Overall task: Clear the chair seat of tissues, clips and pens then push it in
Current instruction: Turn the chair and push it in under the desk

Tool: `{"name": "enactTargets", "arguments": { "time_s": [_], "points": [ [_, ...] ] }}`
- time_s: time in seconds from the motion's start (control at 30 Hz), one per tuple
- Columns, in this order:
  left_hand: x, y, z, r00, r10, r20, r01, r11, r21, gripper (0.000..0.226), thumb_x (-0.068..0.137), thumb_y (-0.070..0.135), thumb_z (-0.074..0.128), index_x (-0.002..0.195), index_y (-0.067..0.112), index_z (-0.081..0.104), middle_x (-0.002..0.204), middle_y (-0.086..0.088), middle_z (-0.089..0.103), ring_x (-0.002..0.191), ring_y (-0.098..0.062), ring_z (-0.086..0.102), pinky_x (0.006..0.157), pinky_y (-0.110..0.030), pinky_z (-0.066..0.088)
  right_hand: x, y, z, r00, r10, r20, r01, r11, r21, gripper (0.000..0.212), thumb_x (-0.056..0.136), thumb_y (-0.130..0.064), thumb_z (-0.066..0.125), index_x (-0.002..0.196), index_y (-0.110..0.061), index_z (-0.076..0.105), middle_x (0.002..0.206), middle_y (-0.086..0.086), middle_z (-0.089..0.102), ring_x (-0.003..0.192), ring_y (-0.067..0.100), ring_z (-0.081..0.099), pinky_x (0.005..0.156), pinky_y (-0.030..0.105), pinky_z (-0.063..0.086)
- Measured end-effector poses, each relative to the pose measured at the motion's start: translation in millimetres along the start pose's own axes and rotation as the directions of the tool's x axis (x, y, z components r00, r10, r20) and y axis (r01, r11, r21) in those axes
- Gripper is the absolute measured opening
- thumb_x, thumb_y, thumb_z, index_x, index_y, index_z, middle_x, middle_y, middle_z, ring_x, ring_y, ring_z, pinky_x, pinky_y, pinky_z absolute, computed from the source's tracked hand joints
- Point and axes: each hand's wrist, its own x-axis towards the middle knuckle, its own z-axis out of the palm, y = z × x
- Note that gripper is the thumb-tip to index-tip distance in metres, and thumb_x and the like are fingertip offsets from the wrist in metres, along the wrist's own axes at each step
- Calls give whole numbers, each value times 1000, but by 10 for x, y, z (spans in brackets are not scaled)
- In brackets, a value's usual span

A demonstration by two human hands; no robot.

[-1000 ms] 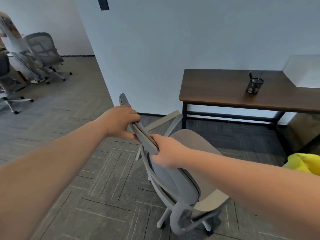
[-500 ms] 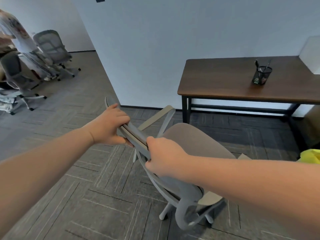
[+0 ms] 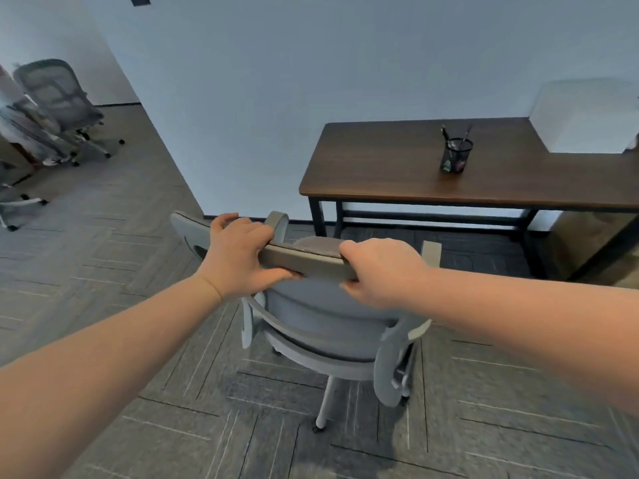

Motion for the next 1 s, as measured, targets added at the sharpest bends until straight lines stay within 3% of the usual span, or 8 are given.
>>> {"name": "enactTargets", "arguments": {
  "time_s": [0.1,0.27,0.4,0.5,0.67,0.8,0.9,1.0],
  "points": [
    [201,253,86,1000,-1,8,1,1000,0,62,56,82,44,60,22,35,57,11,38,62,-16,41,80,-40,37,-49,299,-23,1000,23,-7,-23,999,-23,24,91,-35,53,104,-15,48,102,5,62,88,29,57,65,32,35],
    [518,692,166,997,1,80,0,1000,-22,61,58,80,54,64,23,34,60,12,37,67,-16,39,74,-34,26,-203,750,-116,995,96,8,-96,995,-20,27,90,-37,56,88,-21,34,82,-1,46,76,25,45,64,32,36],
    [685,1104,197,994,-20,108,27,998,-63,59,62,75,61,67,21,36,66,10,40,71,-16,38,79,-39,33,-363,1119,-143,992,128,22,-126,991,-53,27,88,-38,57,87,-22,35,79,-2,47,88,28,58,64,31,37],
    [823,1400,210,988,-29,153,36,998,-45,60,64,78,56,73,21,39,73,10,42,76,-15,37,81,-38,32,-489,1381,-179,990,143,10,-142,987,-79,25,87,-40,59,90,-22,41,94,2,61,95,28,60,64,31,36],
    [1077,1822,261,983,-4,186,15,998,-58,58,68,78,52,76,22,39,78,11,43,82,-18,47,81,-38,32,-675,1786,-245,976,217,-4,-217,972,-90,26,85,-40,62,88,-21,44,82,-5,47,87,23,56,63,31,38],
    [1272,2060,280,977,44,208,-18,992,-127,52,73,72,54,80,22,43,82,9,49,91,-18,53,85,-38,34,-784,2119,-250,961,278,-8,-278,957,-81,29,83,-42,64,87,-21,43,88,-2,55,90,26,58,65,34,44],
    [1396,2041,304,968,153,200,-123,980,-155,48,78,65,54,89,18,53,87,5,58,91,-19,55,82,-36,36,-853,2323,-295,952,306,-1,-305,949,-74,33,84,-42,65,85,-21,40,87,-3,52,83,23,51,64,33,40],
    [1409,1794,395,982,122,145,-100,984,-150,46,75,64,59,83,20,47,82,6,51,86,-20,53,86,-39,38,-923,2479,-323,945,327,0,-325,941,-91,35,84,-43,65,84,-21,38,83,-6,46,80,20,45,63,32,36]
  ]
}}
